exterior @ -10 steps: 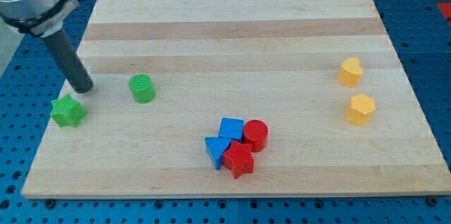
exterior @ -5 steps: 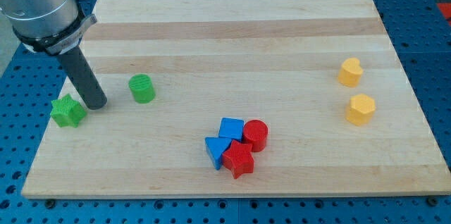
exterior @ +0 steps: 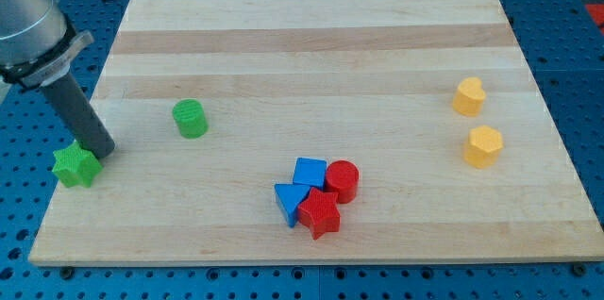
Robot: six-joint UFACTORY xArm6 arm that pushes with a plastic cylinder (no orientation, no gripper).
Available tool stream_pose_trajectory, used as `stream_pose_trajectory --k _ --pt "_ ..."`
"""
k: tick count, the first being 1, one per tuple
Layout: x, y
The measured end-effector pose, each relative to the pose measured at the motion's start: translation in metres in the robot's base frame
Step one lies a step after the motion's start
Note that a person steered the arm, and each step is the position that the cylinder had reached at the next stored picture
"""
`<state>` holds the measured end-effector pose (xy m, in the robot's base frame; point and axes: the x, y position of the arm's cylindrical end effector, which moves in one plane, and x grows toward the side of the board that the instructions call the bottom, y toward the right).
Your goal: Slide the green star towards the bottom left
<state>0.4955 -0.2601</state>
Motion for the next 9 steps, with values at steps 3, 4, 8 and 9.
stream_pose_trajectory --k 3,4,8,9 --pt "0.006 -0.002" --pt "-0.001 -0.015" --pt "0.022 -0.028" --pt "0.005 -0.029"
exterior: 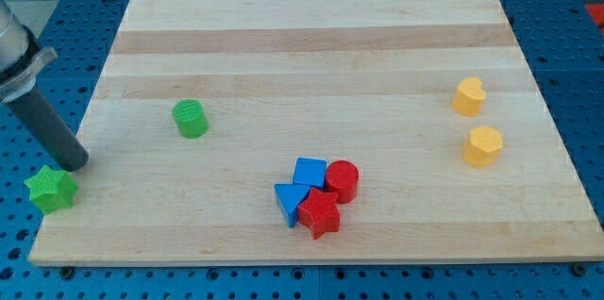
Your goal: Slide the green star towards the bottom left
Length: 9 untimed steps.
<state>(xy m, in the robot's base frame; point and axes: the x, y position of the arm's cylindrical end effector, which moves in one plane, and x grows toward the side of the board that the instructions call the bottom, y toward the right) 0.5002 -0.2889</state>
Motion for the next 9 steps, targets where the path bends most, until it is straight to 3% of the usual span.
stream_pose_trajectory --k 1,9 --pt "-0.007 -0.016" --pt "0.062 -0.014"
